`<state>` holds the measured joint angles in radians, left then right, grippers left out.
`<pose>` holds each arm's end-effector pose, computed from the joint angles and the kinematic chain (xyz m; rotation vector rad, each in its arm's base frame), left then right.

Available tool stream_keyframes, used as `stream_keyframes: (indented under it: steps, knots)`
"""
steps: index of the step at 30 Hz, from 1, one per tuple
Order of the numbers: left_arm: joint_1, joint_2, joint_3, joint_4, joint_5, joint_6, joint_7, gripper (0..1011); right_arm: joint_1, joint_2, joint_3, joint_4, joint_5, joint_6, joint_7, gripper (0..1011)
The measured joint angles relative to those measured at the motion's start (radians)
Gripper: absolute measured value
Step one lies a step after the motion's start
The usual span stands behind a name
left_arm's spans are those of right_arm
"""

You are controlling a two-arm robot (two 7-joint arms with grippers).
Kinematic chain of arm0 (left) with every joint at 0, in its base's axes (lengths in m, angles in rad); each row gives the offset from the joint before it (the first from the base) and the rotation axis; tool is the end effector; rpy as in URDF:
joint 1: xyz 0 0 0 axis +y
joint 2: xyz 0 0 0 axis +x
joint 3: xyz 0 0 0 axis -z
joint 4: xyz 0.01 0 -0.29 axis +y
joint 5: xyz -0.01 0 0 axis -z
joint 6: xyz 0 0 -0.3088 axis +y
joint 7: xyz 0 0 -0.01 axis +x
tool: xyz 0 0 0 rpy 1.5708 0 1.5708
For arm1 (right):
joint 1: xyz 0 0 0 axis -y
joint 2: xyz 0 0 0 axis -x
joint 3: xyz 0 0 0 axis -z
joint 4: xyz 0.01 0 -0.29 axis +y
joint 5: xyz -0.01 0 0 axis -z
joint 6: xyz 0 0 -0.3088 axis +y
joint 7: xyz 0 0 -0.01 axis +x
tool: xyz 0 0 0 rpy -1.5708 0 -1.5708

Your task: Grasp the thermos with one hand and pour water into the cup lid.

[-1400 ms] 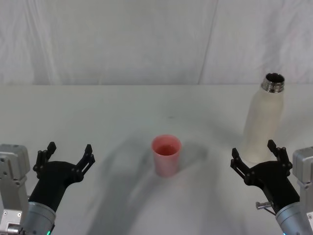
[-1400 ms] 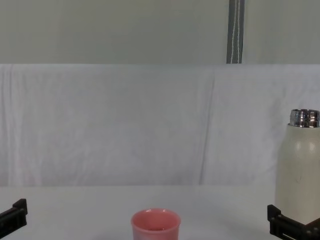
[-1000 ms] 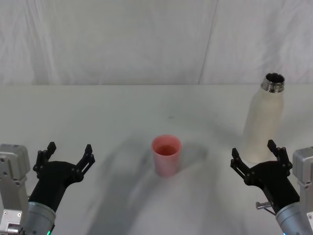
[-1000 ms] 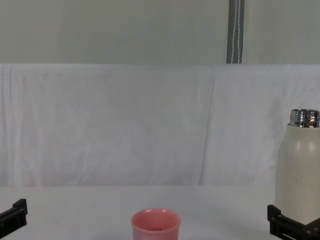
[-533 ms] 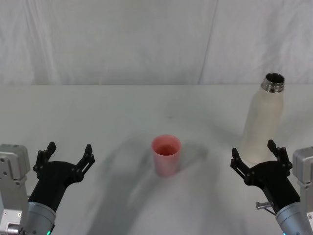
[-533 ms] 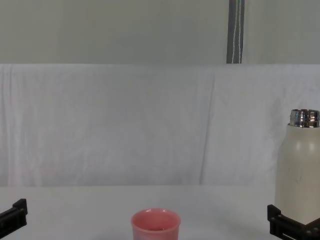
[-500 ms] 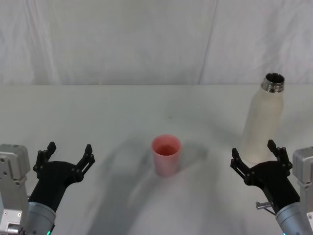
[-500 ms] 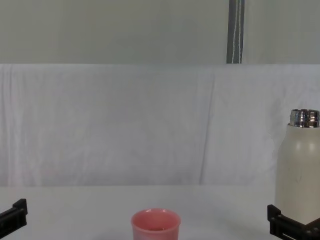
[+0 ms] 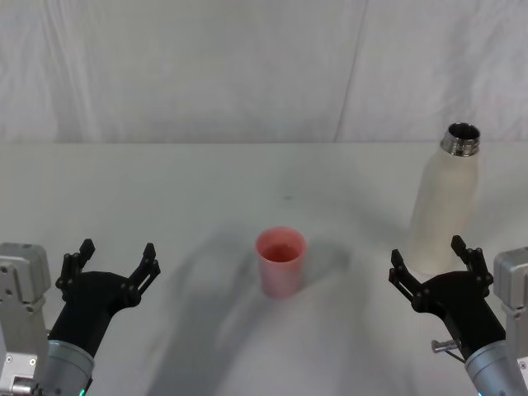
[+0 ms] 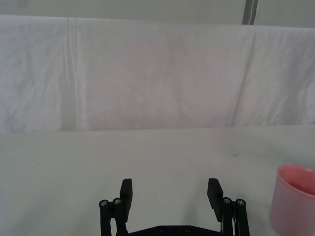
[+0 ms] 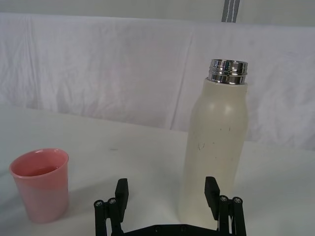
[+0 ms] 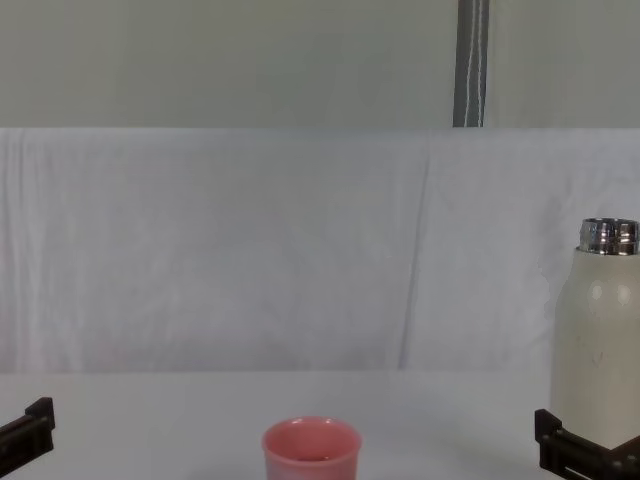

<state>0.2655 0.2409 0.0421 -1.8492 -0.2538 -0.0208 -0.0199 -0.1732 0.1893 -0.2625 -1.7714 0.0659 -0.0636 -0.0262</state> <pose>0.2529 0.0375 -0.2853 -0.0381 0.0141 1.4461 0.2659 0.0383 -0.2975 -0.0032 -0.0889 -1.3020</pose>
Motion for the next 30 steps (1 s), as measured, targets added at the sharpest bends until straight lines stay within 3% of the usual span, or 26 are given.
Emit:
stream_keyframes:
  steps: [13,30]
  knots:
    - [0.000,0.000,0.000,0.000,0.000,0.000,0.000,1001,0.000,0.000,0.000,0.000,0.000,0.000,0.000,1002]
    - [0.000,0.000,0.000,0.000,0.000,0.000,0.000,1001,0.045,-0.057,0.076,0.076,0.029,-0.028,0.058,1002]
